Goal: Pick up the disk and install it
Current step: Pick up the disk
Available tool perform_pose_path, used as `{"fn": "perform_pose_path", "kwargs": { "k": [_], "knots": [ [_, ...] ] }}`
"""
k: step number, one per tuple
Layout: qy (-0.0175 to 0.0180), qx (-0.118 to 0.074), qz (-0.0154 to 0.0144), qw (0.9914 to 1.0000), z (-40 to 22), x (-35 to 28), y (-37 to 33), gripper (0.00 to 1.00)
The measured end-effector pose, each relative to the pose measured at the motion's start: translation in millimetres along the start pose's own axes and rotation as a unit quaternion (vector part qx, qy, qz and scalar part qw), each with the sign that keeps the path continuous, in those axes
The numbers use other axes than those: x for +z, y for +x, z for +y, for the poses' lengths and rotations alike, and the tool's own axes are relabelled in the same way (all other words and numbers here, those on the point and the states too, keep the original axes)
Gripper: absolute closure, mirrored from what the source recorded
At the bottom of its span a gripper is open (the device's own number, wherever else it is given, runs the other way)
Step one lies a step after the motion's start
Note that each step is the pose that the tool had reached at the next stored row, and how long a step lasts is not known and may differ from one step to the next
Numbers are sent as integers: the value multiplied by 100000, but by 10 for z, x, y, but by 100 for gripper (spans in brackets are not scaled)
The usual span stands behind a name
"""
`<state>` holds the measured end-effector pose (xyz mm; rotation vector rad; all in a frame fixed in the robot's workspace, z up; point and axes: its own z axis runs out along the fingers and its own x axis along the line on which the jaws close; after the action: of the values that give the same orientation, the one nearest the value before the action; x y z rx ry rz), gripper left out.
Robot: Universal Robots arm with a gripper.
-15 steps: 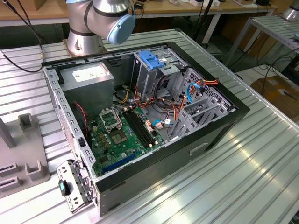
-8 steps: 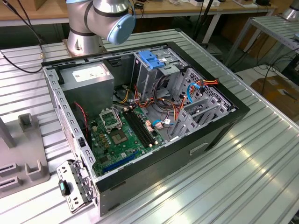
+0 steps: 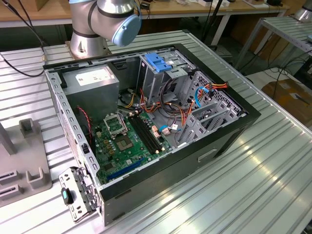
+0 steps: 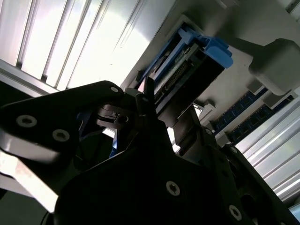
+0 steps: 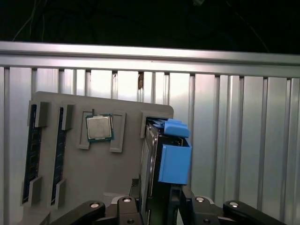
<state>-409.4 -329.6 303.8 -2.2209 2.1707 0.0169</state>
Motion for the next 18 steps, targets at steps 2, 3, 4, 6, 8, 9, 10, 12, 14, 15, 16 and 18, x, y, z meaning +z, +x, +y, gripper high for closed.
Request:
{"fn": "perform_pose_path", "kwargs": {
  "k": [2,3,4,6,8,9,10,12,14,15,16,18],
  "knots": [
    [1,-1,2,100000,0,15,1,56],
    [0,-1,3,100000,0,15,1,56],
    [-1,2,3,100000,1,15,0,56],
    [1,1,3,100000,0,16,1,56],
    [-3,1,5,100000,0,15,0,56],
    [0,0,4,100000,0,16,1,56],
    [-4,-1,5,100000,0,9,0,56],
    [1,2,5,100000,0,-22,-1,56],
    [23,1,-5,100000,-1,-38,-1,56],
    [4,2,3,100000,-1,-43,-1,56],
    [7,1,3,100000,-1,-46,-2,56],
    [-2,3,8,100000,-1,-53,-2,58]
  ]
}}
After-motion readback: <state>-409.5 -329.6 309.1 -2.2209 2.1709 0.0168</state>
